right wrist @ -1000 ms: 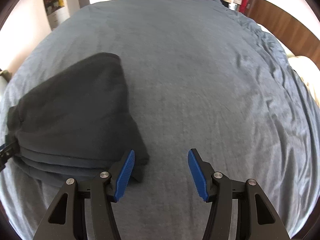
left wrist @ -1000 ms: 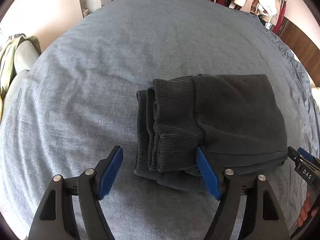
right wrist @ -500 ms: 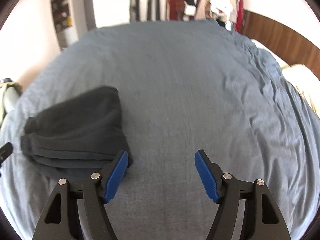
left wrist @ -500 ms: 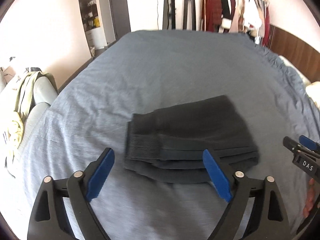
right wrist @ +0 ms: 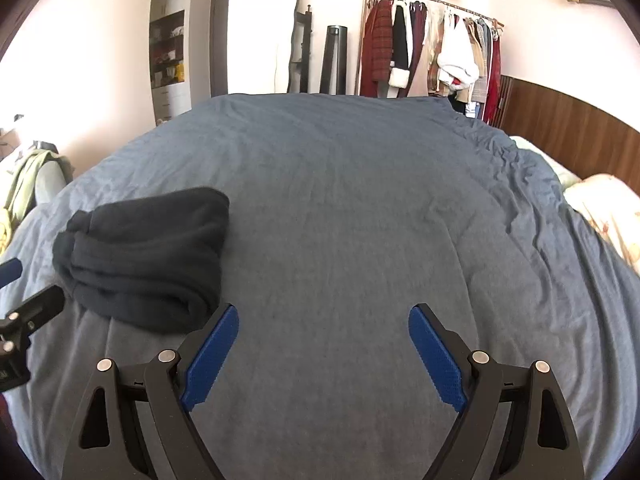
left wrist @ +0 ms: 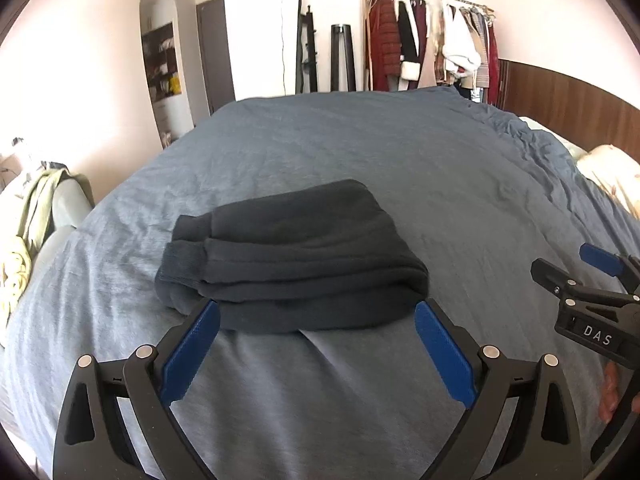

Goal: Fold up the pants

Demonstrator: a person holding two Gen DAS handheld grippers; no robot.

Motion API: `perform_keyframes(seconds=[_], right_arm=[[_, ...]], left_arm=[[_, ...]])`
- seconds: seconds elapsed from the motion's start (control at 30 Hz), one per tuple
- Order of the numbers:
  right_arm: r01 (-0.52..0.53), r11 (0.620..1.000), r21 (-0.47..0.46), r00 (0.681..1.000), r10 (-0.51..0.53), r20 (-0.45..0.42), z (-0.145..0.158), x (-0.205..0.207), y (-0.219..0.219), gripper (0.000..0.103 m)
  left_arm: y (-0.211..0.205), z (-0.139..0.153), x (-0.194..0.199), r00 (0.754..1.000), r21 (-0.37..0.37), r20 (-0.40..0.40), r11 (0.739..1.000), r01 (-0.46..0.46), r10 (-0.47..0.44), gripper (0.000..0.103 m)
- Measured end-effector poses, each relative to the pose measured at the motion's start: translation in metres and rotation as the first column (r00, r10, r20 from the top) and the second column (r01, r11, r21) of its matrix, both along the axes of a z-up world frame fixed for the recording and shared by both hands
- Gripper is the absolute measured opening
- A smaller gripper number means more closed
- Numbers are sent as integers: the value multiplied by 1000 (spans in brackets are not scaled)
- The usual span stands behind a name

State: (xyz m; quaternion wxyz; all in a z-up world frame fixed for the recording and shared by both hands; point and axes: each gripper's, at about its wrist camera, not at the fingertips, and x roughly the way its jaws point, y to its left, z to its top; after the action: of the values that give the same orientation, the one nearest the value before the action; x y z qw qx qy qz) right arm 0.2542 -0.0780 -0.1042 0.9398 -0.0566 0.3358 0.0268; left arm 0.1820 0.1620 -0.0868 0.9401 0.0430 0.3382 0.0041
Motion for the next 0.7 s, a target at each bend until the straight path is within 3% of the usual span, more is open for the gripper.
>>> perform_keyframes(seconds=[0.27, 0.47, 0.7], right_arm=[[16, 999, 48, 997, -20, 73, -15, -37, -35, 88], [48, 996, 77, 991, -58, 121, -5, -80, -59, 88], [82, 989, 121, 988, -97, 121, 14, -128, -80, 88]], left_arm=[[-20, -17, -42, 998, -39, 51, 999, -31, 33, 100], [-33, -4, -83, 994, -37, 104, 999, -33, 36, 103], [-55, 18, -122, 994, -21, 105, 1000, 8, -6, 103]])
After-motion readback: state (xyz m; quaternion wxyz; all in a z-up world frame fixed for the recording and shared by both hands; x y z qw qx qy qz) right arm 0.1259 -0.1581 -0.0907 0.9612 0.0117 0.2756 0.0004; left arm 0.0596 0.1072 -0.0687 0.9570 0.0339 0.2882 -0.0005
